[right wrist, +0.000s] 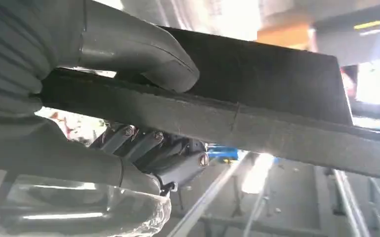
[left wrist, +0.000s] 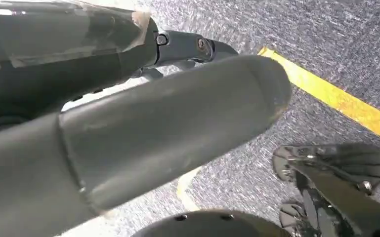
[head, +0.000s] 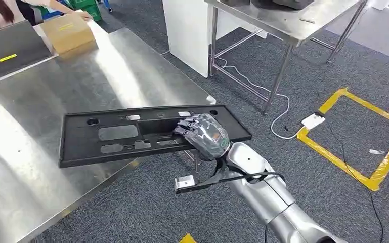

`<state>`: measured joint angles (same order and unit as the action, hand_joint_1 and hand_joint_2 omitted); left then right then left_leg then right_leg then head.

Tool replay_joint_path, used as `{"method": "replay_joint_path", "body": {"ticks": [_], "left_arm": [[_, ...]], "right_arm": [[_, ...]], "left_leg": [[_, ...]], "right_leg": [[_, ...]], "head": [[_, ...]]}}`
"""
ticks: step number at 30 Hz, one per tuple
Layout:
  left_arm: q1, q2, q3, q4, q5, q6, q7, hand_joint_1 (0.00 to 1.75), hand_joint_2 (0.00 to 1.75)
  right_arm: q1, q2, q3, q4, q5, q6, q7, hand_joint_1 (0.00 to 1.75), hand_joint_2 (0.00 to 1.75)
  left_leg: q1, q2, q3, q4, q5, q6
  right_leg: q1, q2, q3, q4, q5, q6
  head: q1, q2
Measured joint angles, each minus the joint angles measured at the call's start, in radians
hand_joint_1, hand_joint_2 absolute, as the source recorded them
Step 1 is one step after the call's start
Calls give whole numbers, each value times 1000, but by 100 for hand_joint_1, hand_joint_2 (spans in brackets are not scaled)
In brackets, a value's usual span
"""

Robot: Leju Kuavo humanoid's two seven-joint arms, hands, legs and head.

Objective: Take the parts from the cabinet and place them on the table.

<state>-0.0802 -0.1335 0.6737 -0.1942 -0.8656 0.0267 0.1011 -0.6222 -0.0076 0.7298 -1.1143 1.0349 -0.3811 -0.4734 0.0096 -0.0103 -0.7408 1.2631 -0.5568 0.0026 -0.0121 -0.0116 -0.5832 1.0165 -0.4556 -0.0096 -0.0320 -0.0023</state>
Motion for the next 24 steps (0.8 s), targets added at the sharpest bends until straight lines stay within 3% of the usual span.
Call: {"method": "replay_joint_path", "body": {"ticks": [1, 2, 3, 5, 6, 7, 10, 11, 12, 13, 14, 16, 17, 18, 19, 20, 21, 22, 24], "left_arm": [[0, 0, 0, 0, 0, 0, 0, 0, 0], [2, 0, 0, 0, 0, -1, 1, 0, 0], [3, 2, 0, 0, 0, -1, 2, 0, 0], [2, 6, 0, 0, -1, -1, 3, 0, 0], [2, 8, 0, 0, -1, -1, 3, 0, 0], [-2, 11, 0, 0, -1, -1, 3, 0, 0], [-1, 14, 1, 0, -4, -1, 4, 0, 0], [-1, 14, 0, 0, -5, -1, 4, 0, 0], [1, 14, 0, 0, -6, -2, 4, 0, 0], [0, 14, 0, 0, -8, -2, 4, 0, 0], [-2, 15, 0, 0, -11, -2, 3, 0, 0], [-4, 15, 0, 0, -13, -4, 3, 0, 0], [-4, 15, 0, 0, -15, -4, 3, 0, 0], [-3, 15, 0, 0, -15, -6, 3, 0, 0], [-3, 14, 0, 0, -16, -6, 3, 0, 0], [-3, 13, 0, 0, -16, -7, 3, 0, 0], [-3, 13, 0, 0, -16, -7, 3, 0, 0], [-3, 14, 1, 0, -16, -7, 3, 0, 0], [-1, 15, 0, 0, -16, -7, 3, 0, 0]], "right_arm": [[3, 0, 0, 0, -3, -1, 0, 168, 175], [6, 0, 0, 0, -4, -2, 0, 168, 175], [7, 0, 0, 0, -5, -2, -1, 168, 175], [6, 3, 0, 0, -7, -3, -4, 168, 175], [6, 5, -1, 0, -8, -5, -5, 168, 175], [6, 5, -2, 0, -8, -9, -6, 168, 175], [10, 5, -3, 0, -8, -13, -7, 168, 175], [10, 8, -3, -1, -8, -14, -7, 168, 175], [10, 8, -5, -2, -6, -14, -7, 168, 175], [10, 8, -5, -2, -6, -18, -7, 168, 175], [10, 7, -7, -2, -6, -21, -7, 168, 175], [21, -1, -8, -1, -2, -21, -7, 168, 175], [27, -4, -9, 0, 0, -21, -7, 168, 175], [29, -6, -9, 1, 3, -21, -7, 168, 175], [30, -7, -9, 1, 4, -20, -7, 168, 175], [29, -6, -10, 1, 4, -20, -7, 168, 175], [29, -6, -12, 1, 4, -20, -7, 168, 175], [29, -7, -13, 1, 4, -19, -7, 168, 175], [30, -6, -13, 1, 5, -19, -7, 168, 175]], "left_leg": [[1, 2, -35, 63, -17, -2], [2, 3, -45, 75, -9, -3], [2, 4, -30, 39, 22, -2], [0, 23, 61, -134, 110, 7], [-3, 62, 109, -216, 138, 16], [-16, 79, 118, -238, 125, 17], [-19, 48, 111, -240, 126, 28], [-16, 36, 118, -252, 133, 37], [-7, 31, 131, -262, 140, 42], [-5, 23, 132, -265, 143, 49], [-5, 14, 132, -265, 143, 50], [-5, -13, 132, -265, 143, 51], [-5, -26, 132, -264, 143, 51], [-5, -38, 133, -263, 143, 50], [-3, -49, 133, -262, 142, 49], [-1, -61, 134, -259, 140, 47], [0, -71, 133, -253, 137, 41], [-3, -78, 130, -248, 133, 33], [-3, -87, 122, -248, 136, 22]], "right_leg": [[2, -12, 0, 0, -2, -2], [2, -22, 1, 0, -3, -3], [3, -31, 2, 0, -4, -5], [4, -48, 9, 0, -8, -3], [6, -53, 13, 0, -11, -1], [18, -60, 12, 2, -15, 5], [15, -84, 17, -4, -18, 13], [20, -90, 23, -5, -21, 21], [16, -57, 10, 12, -30, 26], [15, -19, -3, 53, -50, 23], [10, -1, -40, 131, -83, 20], [5, 5, -122, 287, -133, 21], [4, 6, -143, 316, -134, 28], [1, 7, -138, 291, -117, 37], [-1, 8, -109, 220, -81, 48], [-5, 15, -64, 120, -37, 59], [-11, 34, -21, 30, -2, 67], [-11, 55, -14, 11, -2, 58], [-6, 40, -9, 6, 5, 41]], "head": [[1, 0], [0, 0], [0, 0], [0, 0], [0, 0], [1, 0], [4, 0], [1, 0], [5, 0], [6, 0], [9, 0], [10, 0], [11, 0], [10, 0], [11, 0], [10, 0], [11, 0], [11, 0], [10, 0]]}}
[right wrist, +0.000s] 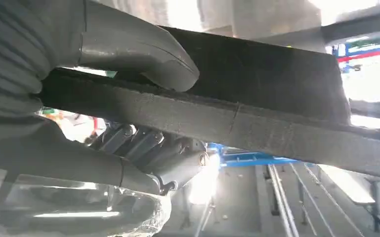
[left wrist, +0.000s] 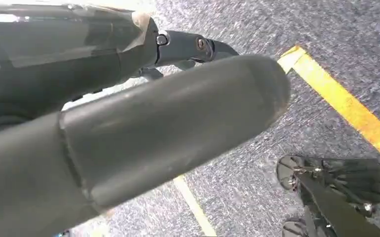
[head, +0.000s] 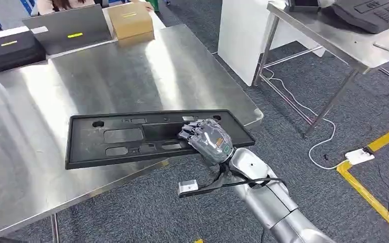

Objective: Take the parts from the cabinet and place them on the table.

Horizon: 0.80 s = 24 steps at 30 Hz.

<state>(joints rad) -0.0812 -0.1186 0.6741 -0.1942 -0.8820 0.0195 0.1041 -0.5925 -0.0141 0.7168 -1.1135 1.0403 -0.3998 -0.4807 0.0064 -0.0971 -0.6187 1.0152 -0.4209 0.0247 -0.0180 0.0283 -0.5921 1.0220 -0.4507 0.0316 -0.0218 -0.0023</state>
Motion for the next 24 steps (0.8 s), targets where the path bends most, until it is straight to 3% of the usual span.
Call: {"method": "replay_joint_path", "body": {"ticks": [1, 2, 3, 4, 5, 7, 8, 9, 10, 11, 12, 13, 14, 17, 18, 19, 20, 22, 23, 24], "left_arm": [[4, 0, 0, 0, -1, 0, 0, 0, 0], [5, 2, 0, 0, -1, 0, 0, 0, 0], [6, 5, 0, 0, -1, 0, 0, 0, 0], [6, 3, 0, 0, -1, 0, 0, 0, 0], [4, 3, 0, 0, -1, 0, 0, 0, 0], [3, 2, 0, 0, -3, 2, 0, 0, 0], [4, 1, 1, 0, -3, 2, 0, 0, 0], [5, 1, 1, 0, -4, 3, 0, 0, 0], [5, 1, 1, 0, -6, 3, 0, 0, 0], [5, 1, 1, 0, -7, 3, 0, 0, 0], [4, 1, 1, 0, -7, 3, 0, 0, 0], [2, 1, 1, 0, -8, 3, 0, 0, 0], [1, 0, 1, 0, -8, 3, -1, 0, 0], [0, -2, 1, 0, -10, 3, -1, 0, 0], [0, -3, 1, 0, -10, 3, -1, 0, 0], [0, -6, 1, 0, -10, 3, -1, 0, 0], [-1, -6, 1, 0, -10, 3, -1, 0, 0], [-5, -7, 1, 0, -10, 3, -2, 0, 0], [-5, -8, 1, 0, -11, 3, -3, 0, 0], [-4, -9, 1, 0, -11, 3, -3, 0, 0]], "right_arm": [[-1, 1, 0, 0, 0, 0, 0, 168, 175], [-1, 3, 0, 0, 0, 0, 0, 168, 175], [-3, 5, -2, 0, -1, 0, 0, 168, 175], [-4, 8, -2, 0, 0, 2, 1, 168, 175], [-5, 8, -3, 0, -1, 3, 0, 168, 175], [-5, 7, -3, 3, -2, 3, -2, 168, 175], [-5, 7, -3, 5, -2, 3, -3, 168, 175], [-5, 7, -3, 6, -2, 2, -5, 168, 175], [-5, 7, -3, 7, -2, 2, -5, 168, 175], [-6, 8, -4, 6, -2, 2, -5, 168, 175], [-8, 8, -5, 6, -2, 2, -5, 168, 175], [-10, 9, -5, 6, -2, 2, -5, 168, 175], [-14, 8, -7, 7, -2, 2, -5, 168, 175], [-17, 8, -8, 9, -3, 2, -5, 168, 175], [-19, 10, -11, 9, -3, 2, -6, 168, 175], [-22, 10, -12, 11, -5, 2, -8, 168, 175], [-27, 8, -12, 11, -5, 2, -9, 168, 175], [-28, 0, -12, 16, -5, 3, -9, 168, 175], [-25, -4, -12, 21, -5, 4, -9, 168, 175], [-24, -6, -12, 24, -5, 4, -9, 168, 175]], "left_leg": [[3, -3, -1, -3, 1, -5], [4, -9, -3, -2, 0, -11], [5, 15, -4, 9, -8, -15], [1, 54, -17, 40, -32, -19], [4, 74, -47, 101, -68, -24], [7, 89, -133, 272, -142, -31], [7, 90, -157, 316, -149, -32], [7, 90, -154, 308, -133, -32], [7, 92, -129, 257, -100, -30], [7, 99, -85, 173, -58, -26], [6, 121, -24, 66, -17, -20], [1, 158, 5, 4, -18, -13], [-4, 147, 5, 3, -15, -9], [-10, 121, 0, 2, -14, 8], [4, 112, 17, -17, 0, 19], [3, 106, 21, -22, 2, 20], [3, 101, 20, -23, 6, 28], [3, 78, 18, -23, 6, 29], [3, 65, 18, -22, 6, 29], [3, 52, 18, -21, 6, 28]], "right_leg": [[4, -5, 0, 1, 1, -5], [-2, -11, 2, -3, 4, -12], [-8, -17, 3, -6, 7, -17], [-7, -23, 5, -6, 5, -27], [-5, -30, 5, -6, 4, -34], [0, -50, 3, -6, 2, -37], [2, -60, 3, -6, 1, -38], [3, -69, 3, -6, 1, -38], [3, -78, 4, -6, 1, -38], [4, -85, 5, -6, 0, -39], [5, -93, 7, -6, 0, -38], [10, -100, 9, -6, -2, -35], [18, -106, 8, -6, -5, -31], [13, -129, 17, -17, -3, -15], [18, -119, 14, -11, -10, -8], [14, -82, 9, 10, -23, -7], [12, -51, -17, 69, -54, -13], [8, -37, -98, 237, -120, -19], [8, -34, -131, 299, -135, -15], [8, -33, -139, 304, -128, -7]], "head": [[1, 0], [1, 0], [2, 0], [-7, 0], [-11, 0], [-10, 0], [-10, 0], [-10, 0], [-10, 0], [-10, 0], [-10, 0], [-10, 0], [-8, 0], [-9, 0], [-8, 0], [-5, 0], [-6, 0], [-3, 0], [-1, 0], [-2, 0]]}}
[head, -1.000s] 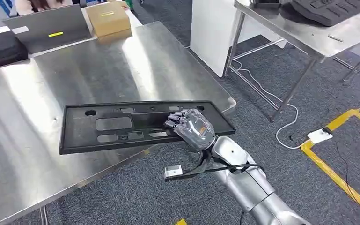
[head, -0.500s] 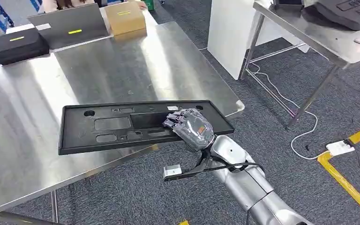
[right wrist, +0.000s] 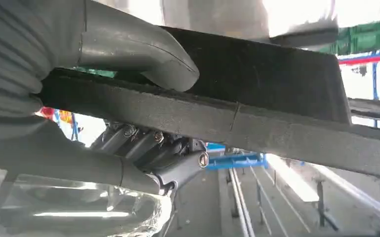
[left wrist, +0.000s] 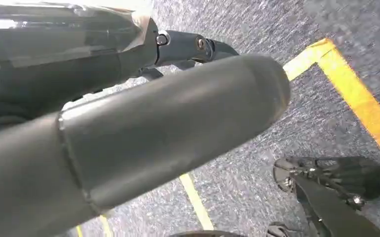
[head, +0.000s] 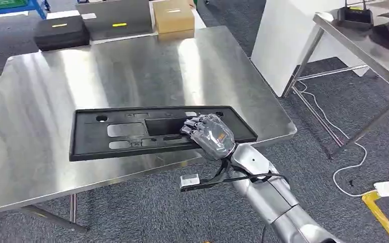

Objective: Take the parts from the cabinet and place them on the table.

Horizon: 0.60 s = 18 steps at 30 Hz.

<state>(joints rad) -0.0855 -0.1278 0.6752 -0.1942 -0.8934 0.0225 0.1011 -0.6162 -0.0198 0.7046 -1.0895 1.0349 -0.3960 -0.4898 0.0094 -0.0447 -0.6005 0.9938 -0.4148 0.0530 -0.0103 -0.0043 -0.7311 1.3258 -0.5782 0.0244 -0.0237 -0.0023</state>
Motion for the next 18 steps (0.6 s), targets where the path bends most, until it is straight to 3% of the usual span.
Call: {"method": "replay_joint_path", "body": {"ticks": [1, 3, 4, 5, 8, 9, 10, 11, 13, 14, 15, 16, 18], "left_arm": [[1, -1, 0, 0, -1, 0, 0, 0, 0], [0, -6, 0, 0, -5, 0, 0, 0, 0], [0, -6, 0, 0, -6, 0, 0, 0, 0], [0, -6, 0, 0, -6, 0, 0, 0, 0], [2, -7, 0, 0, -6, -1, 2, 0, 0], [2, -6, 0, 0, -6, -1, 2, 0, 0], [2, -6, 0, 0, -7, -2, 2, 0, 0], [1, -7, 0, 0, -7, -2, 3, 0, 0], [-2, -8, 0, 0, -9, -3, 3, 0, 0], [-2, -9, -1, 0, -9, -5, 3, 0, 0], [-1, -9, 0, 0, -9, -6, 3, 0, 0], [-1, -9, 0, 0, -9, -6, 3, 0, 0], [-2, -8, 0, 0, -13, -6, 3, 0, 0]], "right_arm": [[0, -1, 0, 2, 0, 0, 0, 168, 175], [-4, -2, 0, 3, 0, 0, 0, 168, 175], [-6, -3, 0, 3, -1, 0, 0, 168, 175], [-8, -3, 0, 4, -2, 0, 0, 168, 175], [-7, -3, 0, 5, -2, 0, -1, 168, 175], [-8, -1, 0, 5, -2, 0, -1, 168, 175], [-10, 1, 0, 5, -2, -1, -1, 168, 175], [-10, 2, 0, 5, -3, -1, -1, 168, 175], [-7, 0, 0, 6, -3, 0, -1, 168, 175], [-4, -1, 0, 7, -3, 0, -1, 168, 175], [-2, -1, 0, 7, -3, 0, -1, 168, 175], [-1, -1, 0, 7, -3, 0, -1, 168, 175], [-2, -1, 0, 7, -3, 0, -1, 168, 175]], "left_leg": [[0, -11, 0, 1, 0, 0], [0, -35, 1, 5, -2, -4], [0, -45, -2, 8, -5, -8], [-8, -53, -5, 16, -10, -17], [2, -66, -12, 10, -7, -33], [3, -65, -15, 14, -10, -38], [0, -16, -22, 34, -23, -44], [0, 13, -43, 82, -54, -49], [5, 32, -121, 237, -128, -57], [7, 34, -161, 308, -151, -61], [10, 36, -178, 332, -146, -64], [11, 38, -168, 300, -117, -64], [12, 58, -87, 138, -28, -61]], "right_leg": [[0, 0, 18, -44, 25, 9], [-6, 14, 104, -231, 108, 26], [-11, 49, 139, -311, 133, 27], [-6, 50, 147, -319, 132, 17], [-2, 29, 145, -318, 133, -1], [-11, 19, 148, -325, 138, -10], [-13, 14, 152, -327, 139, -17], [-12, 8, 154, -327, 135, -23], [-9, -10, 158, -327, 131, -30], [-8, -20, 158, -327, 129, -31], [-8, -30, 158, -326, 128, -32], [-8, -39, 160, -326, 126, -33], [-8, -54, 167, -326, 120, -28]], "head": [[1, 0], [0, 0], [1, 0], [2, 0], [1, 0], [2, 0], [0, 0], [-10, 0], [-8, 0], [-9, 0], [-9, 0], [-9, 0], [-10, 0]]}}
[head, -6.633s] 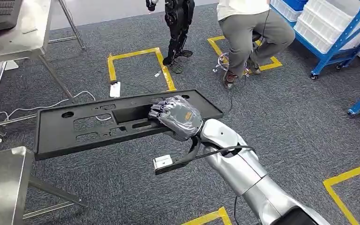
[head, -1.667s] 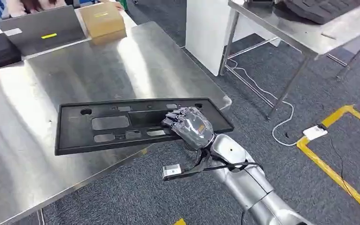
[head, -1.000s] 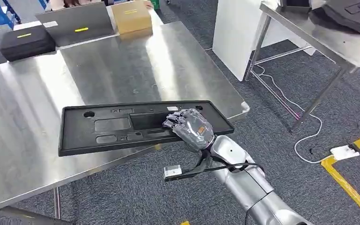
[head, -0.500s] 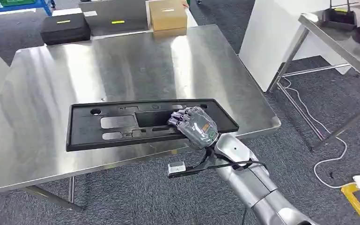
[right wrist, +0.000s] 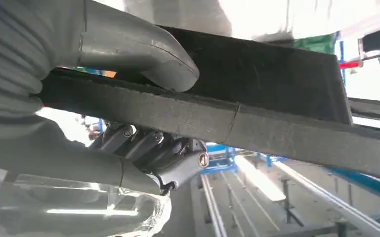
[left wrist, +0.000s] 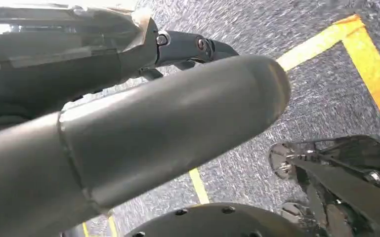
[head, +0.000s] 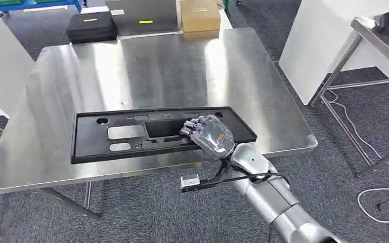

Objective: Take the parts from the cabinet and place them on the table.

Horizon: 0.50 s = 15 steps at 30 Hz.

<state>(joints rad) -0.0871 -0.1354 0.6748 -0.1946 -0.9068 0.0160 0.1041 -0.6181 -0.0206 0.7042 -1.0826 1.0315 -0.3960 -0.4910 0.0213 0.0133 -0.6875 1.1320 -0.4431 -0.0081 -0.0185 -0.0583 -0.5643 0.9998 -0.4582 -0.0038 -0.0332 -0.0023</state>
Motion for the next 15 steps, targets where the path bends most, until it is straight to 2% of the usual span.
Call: {"method": "replay_joint_path", "body": {"ticks": [1, 2, 3, 5, 6, 7, 8, 9, 10, 11, 12, 13, 15], "left_arm": [[0, 0, 0, 0, -3, 0, 0, 0, 0], [-4, 0, 0, 0, -4, -1, 0, 0, 0], [-5, 0, 0, 0, -5, -2, 0, 0, 0], [-5, 0, 0, 0, -5, -2, 0, 0, 0], [-5, 0, 0, 0, -6, -2, 0, 0, 0], [-4, 0, 0, -1, -6, -2, 0, 0, 0], [-5, -1, 0, -1, -6, -2, 0, 0, 0], [-7, -1, 0, -1, -6, -2, 0, 0, 0], [-10, -1, 0, -1, -6, -2, 0, 0, 0], [-11, -1, 0, -1, -6, -2, 0, 0, 0], [-10, -1, 0, -1, -6, -2, 0, 0, 0], [-10, -1, 0, -1, -6, -2, 0, 0, 0], [-9, -1, 0, -1, -6, -2, 0, 0, 0]], "right_arm": [[-1, 0, -1, 0, 0, 0, 0, 168, 175], [-3, 0, -3, 0, -1, 0, 0, 168, 175], [-5, -2, -4, 0, -1, 0, 0, 168, 175], [-5, -2, -4, 0, -1, 0, 0, 168, 175], [-5, -1, -4, 0, -1, 0, 0, 168, 175], [-5, -2, -5, -1, -1, -1, 0, 168, 175], [-5, -2, -5, -2, -1, -1, 0, 168, 175], [-5, -4, -6, -2, -2, -1, 0, 168, 175], [-1, -8, -6, -2, -2, -1, 0, 168, 175], [4, -12, -7, -1, -2, -1, 0, 168, 175], [8, -16, -7, 0, -2, -1, 0, 168, 175], [11, -17, -7, 0, -2, -1, 0, 168, 175], [9, -18, -7, 0, -2, -1, 2, 168, 175]], "left_leg": [[-2, 38, 51, -92, 36, 5], [-13, 55, 62, -114, 23, 10], [-11, 39, 57, -116, 25, 18], [-18, 22, 54, -115, 22, 29], [-18, 11, 58, -122, 26, 36], [-5, 5, 67, -131, 33, 47], [-8, -5, 68, -134, 35, 53], [-8, -12, 68, -134, 35, 59], [-8, -26, 68, -134, 35, 60], [-8, -38, 68, -133, 35, 60], [-8, -50, 69, -133, 35, 60], [-8, -60, 69, -132, 34, 59], [-8, -79, 71, -131, 33, 57]], "right_leg": [[3, -6, 5, 0, -4, 5], [15, -13, 5, 2, -8, 12], [16, -18, 5, 1, -11, 16], [15, -36, 11, -6, -12, 24], [20, -46, 16, -7, -14, 31], [17, -22, 3, 7, -23, 37], [14, 23, -11, 53, -49, 33], [10, 42, -46, 127, -82, 26], [8, 48, -93, 220, -118, 22], [8, 51, -135, 298, -141, 24], [9, 54, -161, 338, -143, 30], [8, 55, -164, 325, -128, 38], [6, 57, -114, 193, -58, 56]], "head": [[0, 0], [0, 0], [7, 0], [8, 0], [6, 0], [8, 0], [8, 0], [11, 0], [11, 0], [13, 0], [13, 0], [13, 0], [14, 0]]}}
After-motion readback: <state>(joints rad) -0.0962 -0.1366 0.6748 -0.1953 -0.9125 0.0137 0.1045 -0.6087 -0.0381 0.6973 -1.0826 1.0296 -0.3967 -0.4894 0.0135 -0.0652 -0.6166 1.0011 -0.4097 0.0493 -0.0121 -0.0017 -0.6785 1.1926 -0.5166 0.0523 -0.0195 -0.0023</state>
